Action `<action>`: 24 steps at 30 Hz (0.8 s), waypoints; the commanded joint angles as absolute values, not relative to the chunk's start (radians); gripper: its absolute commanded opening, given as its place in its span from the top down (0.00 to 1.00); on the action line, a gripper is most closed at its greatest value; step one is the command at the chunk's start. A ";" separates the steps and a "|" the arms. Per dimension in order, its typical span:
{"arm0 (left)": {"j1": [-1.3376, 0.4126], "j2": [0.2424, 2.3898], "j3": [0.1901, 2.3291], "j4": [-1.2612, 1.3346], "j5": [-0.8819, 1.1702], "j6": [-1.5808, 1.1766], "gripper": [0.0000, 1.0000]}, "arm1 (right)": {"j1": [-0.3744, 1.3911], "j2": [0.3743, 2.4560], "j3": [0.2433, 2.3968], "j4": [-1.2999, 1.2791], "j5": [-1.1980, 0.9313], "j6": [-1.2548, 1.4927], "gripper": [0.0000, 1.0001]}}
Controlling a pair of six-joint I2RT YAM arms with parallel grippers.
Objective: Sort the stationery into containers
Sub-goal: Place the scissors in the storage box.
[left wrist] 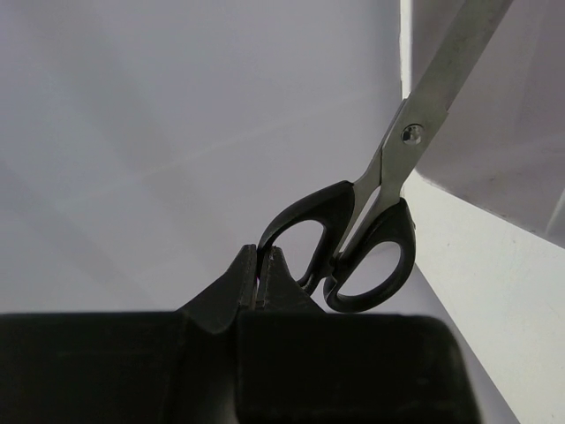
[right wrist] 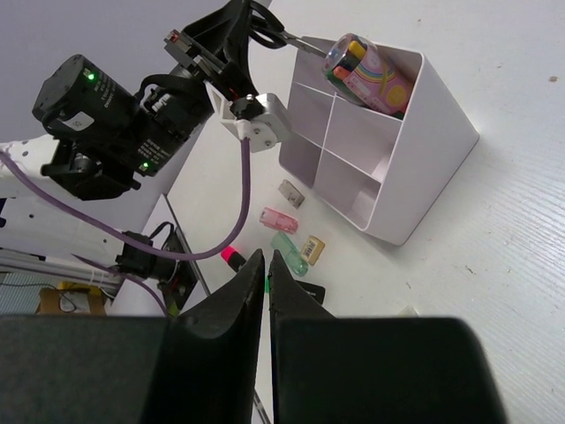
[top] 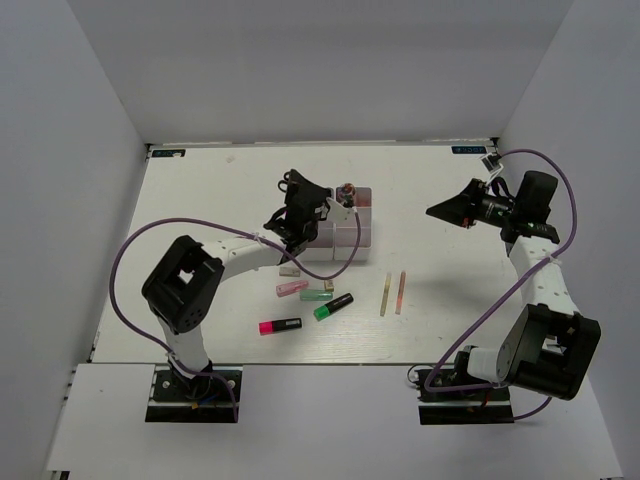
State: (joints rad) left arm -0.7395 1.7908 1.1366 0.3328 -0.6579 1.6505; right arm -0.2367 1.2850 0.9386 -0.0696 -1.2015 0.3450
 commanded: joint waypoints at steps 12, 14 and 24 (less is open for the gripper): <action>-0.753 1.767 1.101 0.405 -0.635 1.675 0.98 | -0.252 1.276 0.939 -0.012 -1.238 0.379 0.91; -0.752 1.772 1.094 0.413 -0.632 1.677 0.95 | -0.253 1.278 0.940 -0.012 -1.238 0.385 0.91; -0.755 1.776 1.072 0.469 -0.621 1.704 0.83 | -0.258 1.278 0.937 -0.012 -1.241 0.390 0.91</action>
